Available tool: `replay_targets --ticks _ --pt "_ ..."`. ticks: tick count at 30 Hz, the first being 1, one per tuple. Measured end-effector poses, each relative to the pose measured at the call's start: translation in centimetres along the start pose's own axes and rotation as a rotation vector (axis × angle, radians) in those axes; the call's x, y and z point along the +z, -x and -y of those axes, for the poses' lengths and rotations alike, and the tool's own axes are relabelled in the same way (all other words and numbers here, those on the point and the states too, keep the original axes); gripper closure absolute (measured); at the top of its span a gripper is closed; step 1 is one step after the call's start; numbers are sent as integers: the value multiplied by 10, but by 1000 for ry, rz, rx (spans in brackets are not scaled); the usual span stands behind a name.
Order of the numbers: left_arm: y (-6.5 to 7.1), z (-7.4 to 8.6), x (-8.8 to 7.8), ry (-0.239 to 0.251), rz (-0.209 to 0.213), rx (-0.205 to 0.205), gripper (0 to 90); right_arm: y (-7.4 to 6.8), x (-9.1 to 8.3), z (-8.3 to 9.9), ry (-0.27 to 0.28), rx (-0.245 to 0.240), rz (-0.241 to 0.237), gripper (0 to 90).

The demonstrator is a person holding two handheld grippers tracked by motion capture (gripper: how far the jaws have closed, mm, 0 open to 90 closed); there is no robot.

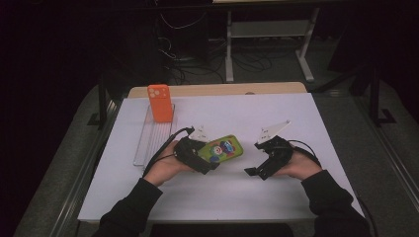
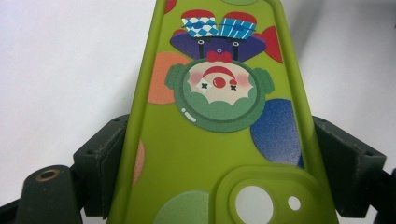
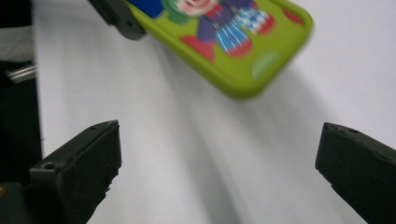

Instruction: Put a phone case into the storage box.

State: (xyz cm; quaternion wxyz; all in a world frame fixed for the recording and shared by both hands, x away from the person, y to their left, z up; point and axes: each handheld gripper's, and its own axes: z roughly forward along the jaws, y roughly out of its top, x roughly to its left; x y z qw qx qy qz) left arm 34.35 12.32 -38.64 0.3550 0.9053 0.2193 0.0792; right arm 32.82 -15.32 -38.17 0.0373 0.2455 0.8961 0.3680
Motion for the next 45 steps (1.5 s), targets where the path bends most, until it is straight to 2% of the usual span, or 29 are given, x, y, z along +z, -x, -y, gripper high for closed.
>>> replay_targets --ticks 3,5,8,11,12,14,17,21,24,27,29,33,39,45 --pt "1 2 -1 3 -22 -34 152 0 1 7 17 54 47 0" --pt "0 3 -3 -14 -32 -32 152 0 2 13 32 95 68 0" --pt "-1 4 -7 -5 -48 -59 152 -5 5 18 52 150 114 0" --pt "-1 5 -9 5 -59 -88 152 -10 8 21 110 198 151 0" --pt "-2 5 -10 3 -61 -86 152 -12 10 23 125 217 162 0" --pt "-2 5 -9 14 -64 -109 152 -15 13 25 151 229 173 0" --pt "-2 5 -9 15 -62 -111 152 -21 18 27 161 222 200 0" --pt "-3 6 -9 18 -55 -126 151 -21 21 26 168 220 236 0" --pt "-3 6 -9 20 -52 -128 151 -20 22 26 180 206 265 0" --pt "-4 7 -9 20 -50 -132 152 -22 24 27 163 169 295 0" --pt "-5 7 -10 12 -50 -124 152 -24 26 27 150 122 324 0" --pt "-4 8 -9 11 -45 -126 151 -27 28 26 141 61 371 0" --pt "-4 8 -8 7 -37 -121 151 -32 27 24 146 -15 429 0" --pt "-4 8 -8 6 -33 -118 151 -38 29 23 125 -146 506 0"
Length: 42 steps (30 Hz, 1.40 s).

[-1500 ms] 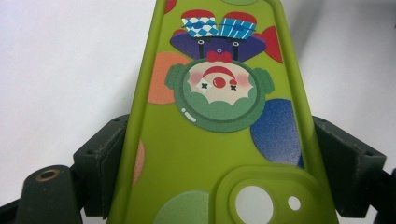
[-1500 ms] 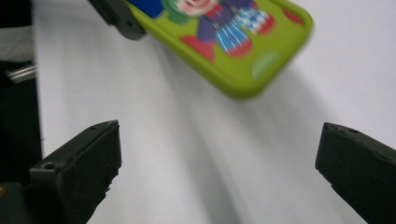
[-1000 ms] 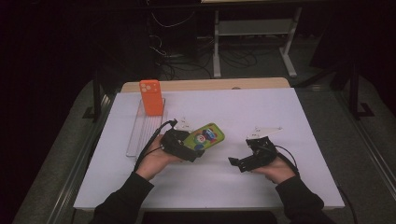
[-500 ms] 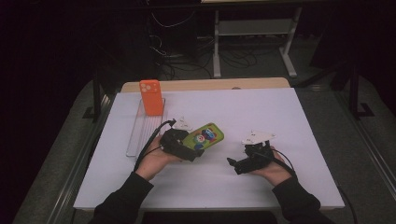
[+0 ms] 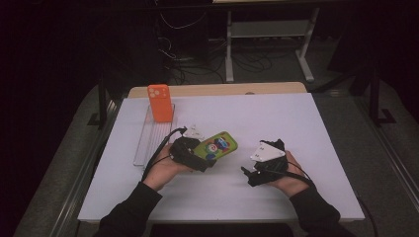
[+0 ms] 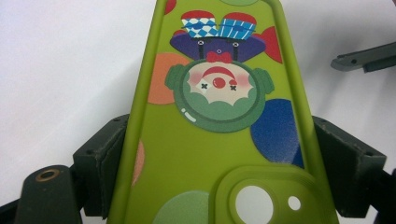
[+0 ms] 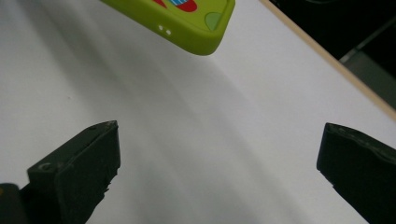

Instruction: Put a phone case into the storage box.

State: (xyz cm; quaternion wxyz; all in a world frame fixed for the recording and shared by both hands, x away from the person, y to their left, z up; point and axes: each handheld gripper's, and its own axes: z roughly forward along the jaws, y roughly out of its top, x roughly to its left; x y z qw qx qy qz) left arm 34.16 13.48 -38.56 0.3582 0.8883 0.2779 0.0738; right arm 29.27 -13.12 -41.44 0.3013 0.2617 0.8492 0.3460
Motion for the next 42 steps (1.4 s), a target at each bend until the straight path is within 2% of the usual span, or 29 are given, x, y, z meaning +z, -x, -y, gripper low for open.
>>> replay_targets --ticks 4,7,8,12,16,19,22,23,28,30,31,32,34,35,37,39,41,42 --pt "0 0 0 -2 2 15 151 -4 0 -1 2 -79 37 0" --pt "0 0 1 -1 9 12 151 -8 1 -1 -13 -159 84 0" --pt "0 0 1 -3 9 17 151 -8 1 -1 -14 -202 102 0" --pt "-1 0 0 1 9 29 152 -13 0 -3 -15 -292 144 0" --pt "1 0 2 15 11 7 151 -18 2 -3 -11 -332 175 0" --pt "2 0 2 20 12 -6 151 -19 2 -3 -13 -411 212 0" --pt "2 0 2 17 11 3 151 -22 2 -3 -9 -450 231 0" --pt "2 0 2 17 15 -5 151 -22 3 -4 -10 -492 241 0" --pt "4 0 3 22 18 -17 151 -28 3 -4 -12 -547 301 0" --pt "3 0 3 14 18 -6 151 -29 3 -4 3 -598 326 0" --pt "2 0 2 -4 17 15 152 -29 3 -5 9 -619 340 0" --pt "2 0 1 -8 17 17 152 -29 3 -6 12 -668 354 0" --pt "3 0 2 -7 17 14 152 -31 3 -6 16 -688 367 0" --pt "3 0 2 -2 18 8 152 -32 4 -6 24 -713 376 0" --pt "3 -1 2 -5 18 16 152 -34 5 -7 28 -725 381 0" --pt "5 -2 2 7 26 -1 152 -37 7 -8 28 -736 387 0" --pt "7 -2 3 22 28 -6 152 -40 8 -10 50 -755 400 20" --pt "7 -3 2 16 29 5 152 -42 8 -10 66 -765 405 29"
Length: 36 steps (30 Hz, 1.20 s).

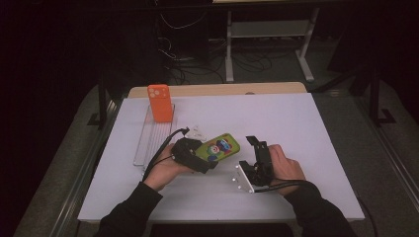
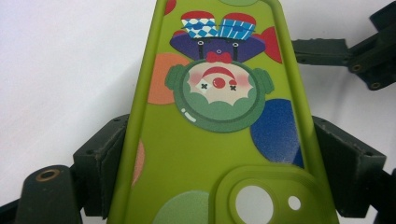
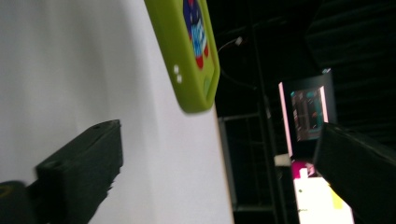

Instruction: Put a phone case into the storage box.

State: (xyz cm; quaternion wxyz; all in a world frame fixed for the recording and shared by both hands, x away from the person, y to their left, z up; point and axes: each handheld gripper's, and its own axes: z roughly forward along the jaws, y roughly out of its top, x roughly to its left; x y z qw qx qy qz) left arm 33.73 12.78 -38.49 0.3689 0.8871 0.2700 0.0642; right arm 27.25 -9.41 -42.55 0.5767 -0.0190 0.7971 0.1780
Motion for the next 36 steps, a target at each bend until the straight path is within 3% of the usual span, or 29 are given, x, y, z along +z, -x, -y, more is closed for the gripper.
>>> replay_targets --ticks 2,3,6,11,13,17,24,26,28,36 --pt "1 -1 0 -4 6 5 152 1 1 -4 31 -27 27 40" --pt "0 -1 -1 -22 7 30 152 0 1 -6 26 -31 30 45" --pt "2 -2 0 -7 7 19 152 -5 4 -10 31 -38 17 55" --pt "3 -2 0 -13 15 26 152 -9 10 -18 66 -87 46 87" --pt "2 -2 -1 -19 14 37 152 -12 13 -21 70 -74 41 115" --pt "2 -2 -1 -19 17 38 152 -16 18 -25 88 -105 65 151" --pt "2 -1 0 -22 19 40 152 -21 19 -31 69 -137 52 323" --pt "4 -1 2 -1 17 18 152 -21 19 -31 65 -142 52 353" --pt "2 -1 0 -25 17 50 152 -22 19 -31 60 -152 51 400" --pt "3 -1 1 -21 20 43 152 -26 18 -31 84 -173 87 583"
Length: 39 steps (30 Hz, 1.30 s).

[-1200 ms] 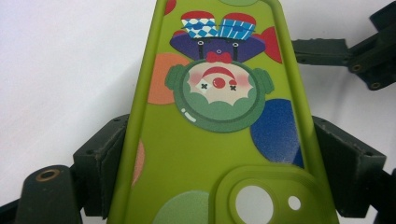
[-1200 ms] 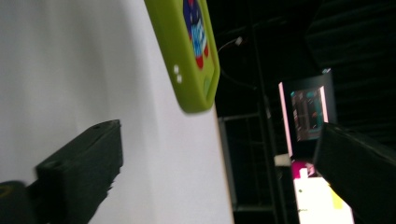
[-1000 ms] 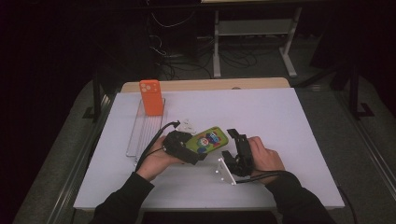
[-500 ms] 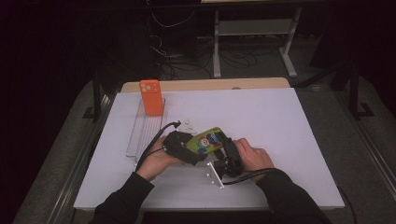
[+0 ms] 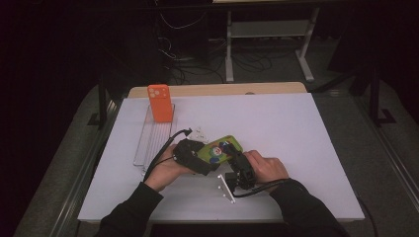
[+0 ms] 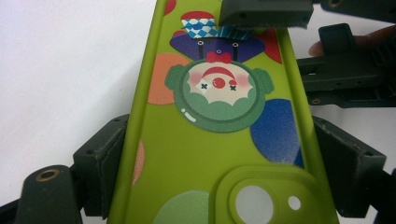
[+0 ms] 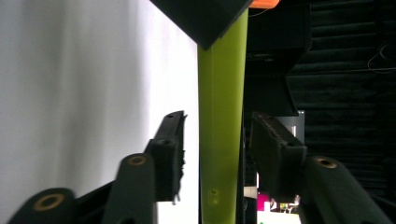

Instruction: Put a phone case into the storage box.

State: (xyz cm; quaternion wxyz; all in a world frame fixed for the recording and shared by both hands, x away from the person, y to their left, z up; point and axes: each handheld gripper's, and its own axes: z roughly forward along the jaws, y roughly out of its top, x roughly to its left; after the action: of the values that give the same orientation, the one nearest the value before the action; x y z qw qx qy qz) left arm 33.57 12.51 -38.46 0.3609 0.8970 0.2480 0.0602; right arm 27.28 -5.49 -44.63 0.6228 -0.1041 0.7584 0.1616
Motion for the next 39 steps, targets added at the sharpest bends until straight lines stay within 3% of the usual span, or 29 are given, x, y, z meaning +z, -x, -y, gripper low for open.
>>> replay_targets --ticks 6,7,10,11,15,16,17,20,21,24,26,28,31,32,39 --pt "1 0 1 22 -1 -29 152 1 -2 0 12 -8 -1 682" --pt "-1 0 -1 -1 1 -3 152 2 -2 0 11 -9 -6 697" --pt "-2 0 0 -1 3 -8 151 2 -3 -1 7 -16 -25 731" --pt "0 1 1 27 5 -41 151 2 -3 -1 7 -18 -27 736" --pt "-3 1 1 10 15 -25 149 1 -3 -1 6 -32 -24 749" --pt "-2 1 2 24 13 -41 147 0 -3 -1 4 -30 -26 751" --pt "-4 1 0 7 16 -16 146 0 -3 -1 7 -36 -24 752" --pt "-2 3 0 28 6 -2 138 0 -3 -1 10 -38 -24 755" --pt "-1 3 0 52 3 -15 134 0 -4 -1 12 -39 -17 755" --pt "-3 3 -1 33 1 4 92 1 -4 -1 10 -21 -15 757" --pt "-2 4 1 55 17 -36 31 1 -4 0 6 -24 -19 758" --pt "-6 4 -4 27 19 7 0 2 -3 1 2 -20 -27 758" --pt "-6 5 -7 59 29 -10 0 4 -3 3 -10 -8 -25 757" --pt "-8 6 -9 48 30 5 0 5 -3 4 -12 -1 -25 757" --pt "-12 8 -14 70 28 -10 0 8 -2 9 -35 50 -12 757"
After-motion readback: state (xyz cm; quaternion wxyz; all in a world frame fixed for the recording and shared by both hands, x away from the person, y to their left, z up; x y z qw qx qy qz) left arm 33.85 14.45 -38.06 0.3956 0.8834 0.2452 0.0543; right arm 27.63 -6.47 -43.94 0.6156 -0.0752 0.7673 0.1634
